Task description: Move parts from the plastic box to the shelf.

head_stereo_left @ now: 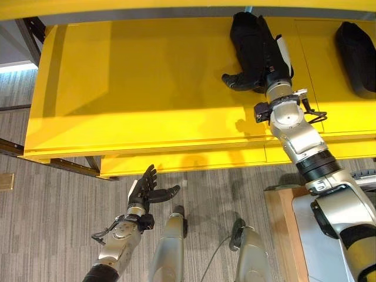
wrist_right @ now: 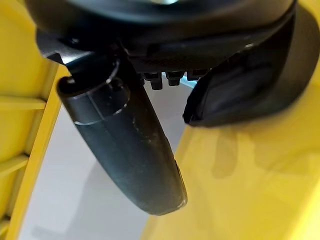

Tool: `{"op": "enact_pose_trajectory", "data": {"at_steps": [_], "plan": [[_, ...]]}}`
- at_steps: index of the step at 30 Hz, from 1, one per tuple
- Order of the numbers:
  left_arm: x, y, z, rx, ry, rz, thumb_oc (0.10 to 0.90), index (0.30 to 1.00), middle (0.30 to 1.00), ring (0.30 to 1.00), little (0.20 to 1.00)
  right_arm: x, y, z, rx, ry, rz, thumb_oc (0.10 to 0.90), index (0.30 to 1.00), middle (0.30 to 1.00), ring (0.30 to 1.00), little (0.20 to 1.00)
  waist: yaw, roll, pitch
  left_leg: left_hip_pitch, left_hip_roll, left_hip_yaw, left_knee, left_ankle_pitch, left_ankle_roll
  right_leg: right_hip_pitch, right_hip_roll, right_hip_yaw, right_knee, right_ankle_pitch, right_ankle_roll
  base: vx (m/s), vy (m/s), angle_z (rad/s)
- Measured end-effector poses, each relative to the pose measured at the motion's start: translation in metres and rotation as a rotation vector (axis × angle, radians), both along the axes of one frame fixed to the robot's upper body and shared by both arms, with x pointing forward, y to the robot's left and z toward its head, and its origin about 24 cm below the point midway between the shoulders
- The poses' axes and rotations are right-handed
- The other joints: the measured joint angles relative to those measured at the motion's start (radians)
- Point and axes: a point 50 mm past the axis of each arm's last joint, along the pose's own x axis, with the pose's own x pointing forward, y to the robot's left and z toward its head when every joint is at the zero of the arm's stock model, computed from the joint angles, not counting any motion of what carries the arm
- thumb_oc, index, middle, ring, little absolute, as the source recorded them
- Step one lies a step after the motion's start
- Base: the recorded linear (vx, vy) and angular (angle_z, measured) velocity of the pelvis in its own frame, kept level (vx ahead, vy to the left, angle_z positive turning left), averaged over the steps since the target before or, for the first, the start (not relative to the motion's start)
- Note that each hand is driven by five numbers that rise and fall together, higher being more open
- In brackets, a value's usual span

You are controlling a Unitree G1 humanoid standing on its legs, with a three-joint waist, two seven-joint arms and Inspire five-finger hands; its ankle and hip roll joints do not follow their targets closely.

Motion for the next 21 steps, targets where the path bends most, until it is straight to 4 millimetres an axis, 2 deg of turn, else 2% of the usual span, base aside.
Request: {"op": "enact_pose_trajectory", "data": {"at_steps": [2,4,5,6,11,14,16,21], "plan": [[-0.004,0.004,-0.003,-0.002,0.011,0.022,0.900,1.000,1.000,1.000,1.000,-0.017,-0.012,0.016,-0.111,-0.098,-0.021,0.900,1.000,1.000,1.000,1.000,-0.025,-0.006,0.005,0.000,0.003,0.006,0.005,-0.005,0.000,-0.004,0.002,0.008,0.000,0.000,0.000,0.01,-0.021,-0.09],[-0.007,0.010,-0.004,-0.001,0.016,0.047,0.900,1.000,1.000,1.000,1.000,-0.049,-0.021,0.030,-0.171,-0.242,-0.005,0.900,1.000,1.000,1.000,1.000,-0.033,-0.010,0.008,0.001,0.015,0.014,0.004,-0.008,0.000,-0.008,0.011,0.011,-0.003,0.001,0.001,0.01,-0.048,-0.15],[-0.010,0.017,-0.004,0.000,0.019,0.073,0.900,1.000,1.000,1.000,1.000,-0.063,-0.018,0.037,-0.200,-0.321,0.027,0.900,1.000,1.000,1.000,1.000,-0.050,-0.013,0.009,0.001,0.018,0.012,0.004,-0.009,-0.001,-0.010,0.016,0.012,0.000,0.000,0.000,0.01,-0.041,-0.11],[-0.010,0.017,-0.005,0.001,0.020,0.074,0.900,1.000,1.000,1.000,1.000,-0.067,-0.018,0.039,-0.204,-0.342,0.036,0.900,1.000,1.000,1.000,1.000,-0.055,-0.013,0.010,0.002,0.019,0.012,0.003,-0.009,-0.001,-0.011,0.018,0.012,0.002,0.000,0.000,0.01,-0.028,-0.08],[-0.007,0.014,-0.003,0.002,0.010,0.052,0.900,1.000,1.000,1.000,1.000,-0.062,-0.026,0.036,-0.230,-0.312,0.022,0.900,1.000,1.000,1.000,1.000,-0.052,-0.013,0.010,0.003,0.026,0.008,0.001,-0.008,-0.007,-0.014,0.025,0.015,0.012,-0.004,-0.006,0.00,-0.003,-0.01],[-0.011,0.015,-0.005,0.008,0.019,0.045,0.900,1.000,1.000,1.000,1.000,-0.055,-0.039,0.033,-0.315,-0.248,-0.018,0.900,1.000,1.000,1.000,1.000,-0.049,-0.014,0.010,0.000,0.026,0.006,0.002,-0.008,-0.009,-0.017,0.024,0.014,0.014,-0.005,-0.008,0.00,0.000,0.00],[-0.014,0.016,-0.008,0.008,0.030,0.048,0.900,1.000,1.000,1.000,1.000,-0.052,-0.049,0.038,-0.447,-0.218,-0.065,0.900,1.000,1.000,1.000,1.000,-0.048,-0.014,0.010,-0.011,0.026,0.007,0.005,-0.008,-0.009,-0.027,0.024,0.015,0.016,-0.005,-0.007,0.00,0.000,0.00],[-0.016,0.017,-0.009,0.007,0.036,0.048,0.900,1.000,1.000,1.000,1.000,-0.040,-0.060,0.035,-0.624,-0.110,-0.108,0.900,1.000,1.000,1.000,1.000,-0.045,-0.016,0.011,-0.013,0.026,0.006,0.005,-0.009,-0.010,-0.027,0.023,0.013,0.013,-0.001,-0.001,0.00,0.000,0.00]]}}
